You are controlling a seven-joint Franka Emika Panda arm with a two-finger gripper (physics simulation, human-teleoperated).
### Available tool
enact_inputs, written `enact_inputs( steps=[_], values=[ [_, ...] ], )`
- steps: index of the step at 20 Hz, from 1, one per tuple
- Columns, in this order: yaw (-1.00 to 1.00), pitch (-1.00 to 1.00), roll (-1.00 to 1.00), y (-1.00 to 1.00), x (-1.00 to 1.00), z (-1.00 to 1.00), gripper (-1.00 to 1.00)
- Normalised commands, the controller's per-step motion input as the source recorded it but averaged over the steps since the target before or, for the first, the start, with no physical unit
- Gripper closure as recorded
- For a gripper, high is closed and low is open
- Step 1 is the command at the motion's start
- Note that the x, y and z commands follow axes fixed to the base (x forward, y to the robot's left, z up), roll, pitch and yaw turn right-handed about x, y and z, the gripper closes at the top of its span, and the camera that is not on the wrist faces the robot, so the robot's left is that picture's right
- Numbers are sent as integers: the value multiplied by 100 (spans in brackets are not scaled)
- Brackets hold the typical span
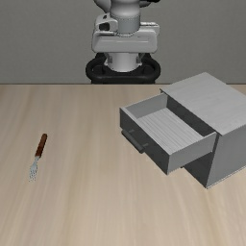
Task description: Pick up the fork and place it in the top layer of the cabinet
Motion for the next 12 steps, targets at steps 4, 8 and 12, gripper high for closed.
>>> enact_inputs(
  steps=[4,8,12],
  values=[
    [0,0,0,-100,0,0,-100],
    [0,0,0,-100,0,0,-100],
    [0,0,0,-100,0,0,-100]
  ],
)
